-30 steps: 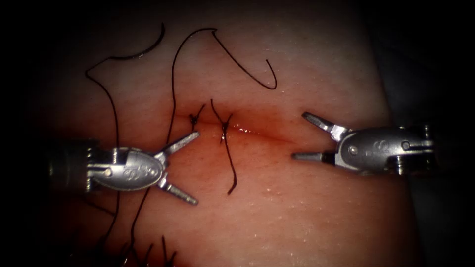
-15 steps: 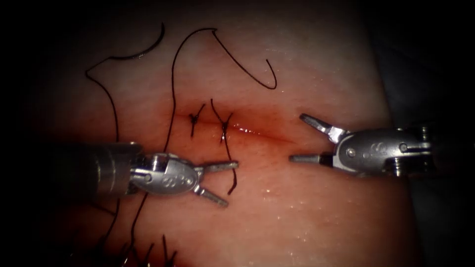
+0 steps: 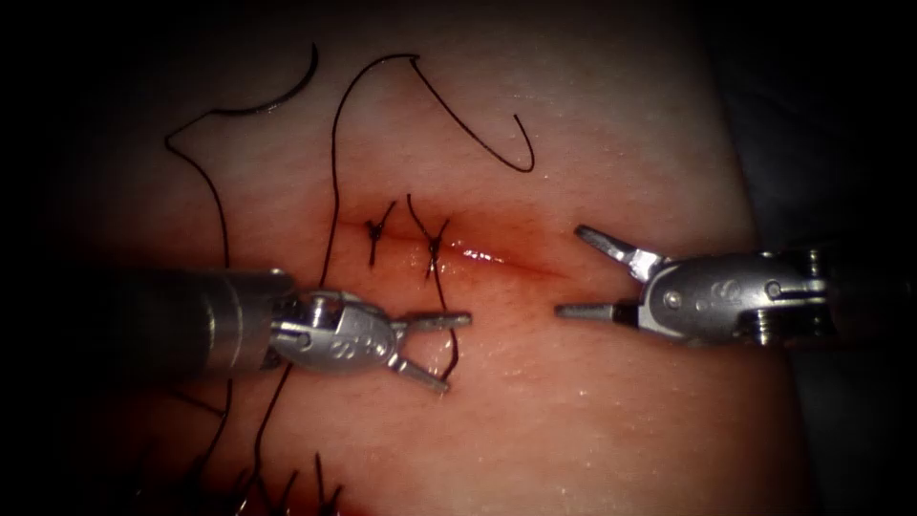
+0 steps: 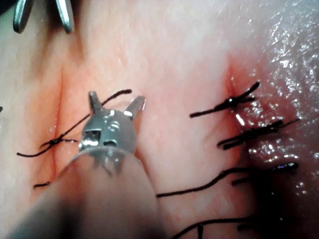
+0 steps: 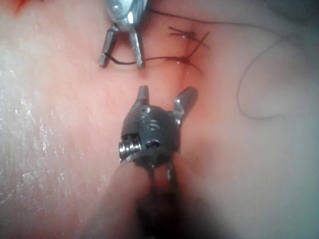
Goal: Wound Closure
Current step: Grasp the suture tail of the knot with the left gripper, then cut the suture with the right gripper.
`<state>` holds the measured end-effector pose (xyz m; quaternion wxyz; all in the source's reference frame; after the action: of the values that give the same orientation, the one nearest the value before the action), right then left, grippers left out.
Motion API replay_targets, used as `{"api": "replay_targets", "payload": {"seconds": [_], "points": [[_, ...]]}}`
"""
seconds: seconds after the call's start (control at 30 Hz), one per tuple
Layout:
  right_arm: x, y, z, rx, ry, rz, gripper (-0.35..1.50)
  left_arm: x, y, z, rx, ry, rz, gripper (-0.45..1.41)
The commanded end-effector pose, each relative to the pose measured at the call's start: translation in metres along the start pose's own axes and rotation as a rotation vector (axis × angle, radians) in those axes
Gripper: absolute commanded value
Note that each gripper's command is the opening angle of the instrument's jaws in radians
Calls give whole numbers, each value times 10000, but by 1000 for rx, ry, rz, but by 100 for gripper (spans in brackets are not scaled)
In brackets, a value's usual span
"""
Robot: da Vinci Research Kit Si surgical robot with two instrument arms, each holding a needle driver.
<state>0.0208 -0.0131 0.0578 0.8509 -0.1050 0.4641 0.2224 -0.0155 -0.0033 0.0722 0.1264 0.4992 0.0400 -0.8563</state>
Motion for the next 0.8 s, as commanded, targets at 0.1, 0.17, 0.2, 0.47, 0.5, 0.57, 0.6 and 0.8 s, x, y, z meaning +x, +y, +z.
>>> {"api": "replay_targets", "payload": {"seconds": [0.1, 0.17, 0.2, 0.47, 0.5, 0.57, 0.6, 0.8], "points": [[-1, -7, 8, 1, -2, 1, 143, 0, -1, 6, -2, 2, 14, -1], [-1, -7, 9, 0, -2, 1, 143, -1, -1, 7, -1, 2, 14, -20], [-1, -8, 10, 0, -2, 1, 143, -1, -2, 8, -1, 2, 14, -37], [1, -11, 16, 44, 10, -23, 141, -5, -11, 2, -29, 56, 15, -45], [1, -12, 18, 56, 19, -30, 141, -5, -12, -1, -31, 60, 15, -45], [1, -16, 27, 85, 42, -68, 141, -4, -15, -6, -35, 66, 14, -45], [1, -19, 32, 96, 48, -77, 143, -4, -16, -9, -35, 65, 13, -45], [-2, -38, 72, 160, 111, -154, 145, -1, -22, -29, -29, 50, 6, -45]]}}
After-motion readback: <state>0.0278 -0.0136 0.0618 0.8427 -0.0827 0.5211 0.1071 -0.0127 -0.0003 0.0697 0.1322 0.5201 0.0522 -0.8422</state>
